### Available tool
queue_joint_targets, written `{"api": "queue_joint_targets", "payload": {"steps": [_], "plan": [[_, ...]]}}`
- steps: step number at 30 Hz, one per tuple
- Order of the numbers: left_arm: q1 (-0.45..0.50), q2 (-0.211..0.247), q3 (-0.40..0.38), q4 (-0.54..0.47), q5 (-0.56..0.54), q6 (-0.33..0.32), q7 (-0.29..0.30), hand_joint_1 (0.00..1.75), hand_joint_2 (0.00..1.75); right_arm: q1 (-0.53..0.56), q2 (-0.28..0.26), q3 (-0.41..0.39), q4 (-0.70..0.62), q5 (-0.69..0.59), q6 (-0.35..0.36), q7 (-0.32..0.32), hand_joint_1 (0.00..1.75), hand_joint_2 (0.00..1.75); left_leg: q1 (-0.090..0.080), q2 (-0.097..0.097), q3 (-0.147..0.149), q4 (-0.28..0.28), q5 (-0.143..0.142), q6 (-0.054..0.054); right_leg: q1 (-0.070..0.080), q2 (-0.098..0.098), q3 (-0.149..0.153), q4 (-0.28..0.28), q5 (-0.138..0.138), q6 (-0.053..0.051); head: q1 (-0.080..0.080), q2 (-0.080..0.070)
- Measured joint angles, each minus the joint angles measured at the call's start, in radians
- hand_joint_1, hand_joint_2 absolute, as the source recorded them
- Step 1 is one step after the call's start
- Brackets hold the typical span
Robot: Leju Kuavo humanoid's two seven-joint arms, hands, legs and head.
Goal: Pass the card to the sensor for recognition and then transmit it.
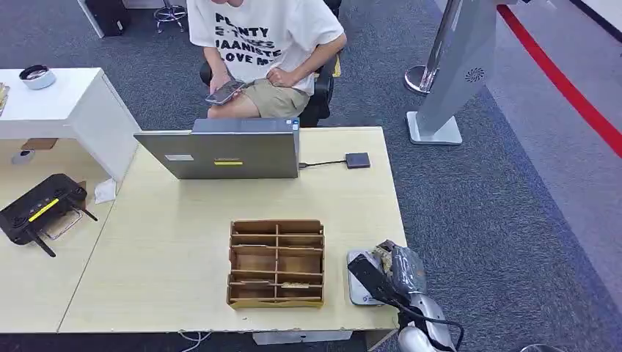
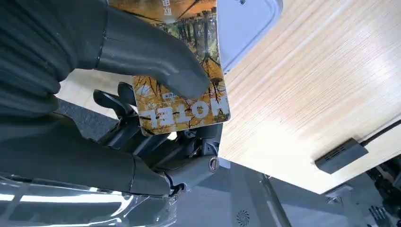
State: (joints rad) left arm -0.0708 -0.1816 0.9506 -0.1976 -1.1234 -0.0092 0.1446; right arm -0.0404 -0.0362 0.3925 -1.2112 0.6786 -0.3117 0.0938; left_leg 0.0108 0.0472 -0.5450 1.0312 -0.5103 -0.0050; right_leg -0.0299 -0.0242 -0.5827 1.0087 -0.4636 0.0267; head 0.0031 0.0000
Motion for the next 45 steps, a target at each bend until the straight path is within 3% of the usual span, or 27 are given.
{"api": "queue_joint_targets", "payload": {"steps": [38, 42, 45], "plan": [[0.0, 0.0, 0.001, 0.0, -0.001, 0.0, -0.005, 0.0, 0.0, 0.001, 0.0, 0.0, -0.003, 0.002, -0.026, -0.007, 1.75, 1.75, 0.0, 0.0, 0.0, 0.0, 0.0, 0.0, 0.0, 0.0, 0.0, 0.0, 0.0, 0.0, 0.0, 0.0], [0.0, 0.0, 0.007, 0.0, 0.0, 0.006, -0.006, 0.0, 0.0, 0.036, 0.013, -0.015, -0.033, -0.054, -0.151, -0.1, 1.75, 1.75, 0.0, -0.002, -0.002, 0.0, 0.0, 0.0, 0.0, -0.002, -0.001, 0.0, 0.0, 0.0, 0.0, 0.0], [0.001, -0.001, 0.008, 0.0, -0.002, 0.015, -0.01, 0.0, 0.0, 0.088, 0.049, -0.06, -0.137, -0.155, -0.311, -0.27, 1.75, 1.75, 0.0, -0.001, -0.004, 0.0, 0.0, 0.0, 0.0, -0.001, -0.004, 0.0, 0.0, 0.0, 0.0, 0.0]]}}
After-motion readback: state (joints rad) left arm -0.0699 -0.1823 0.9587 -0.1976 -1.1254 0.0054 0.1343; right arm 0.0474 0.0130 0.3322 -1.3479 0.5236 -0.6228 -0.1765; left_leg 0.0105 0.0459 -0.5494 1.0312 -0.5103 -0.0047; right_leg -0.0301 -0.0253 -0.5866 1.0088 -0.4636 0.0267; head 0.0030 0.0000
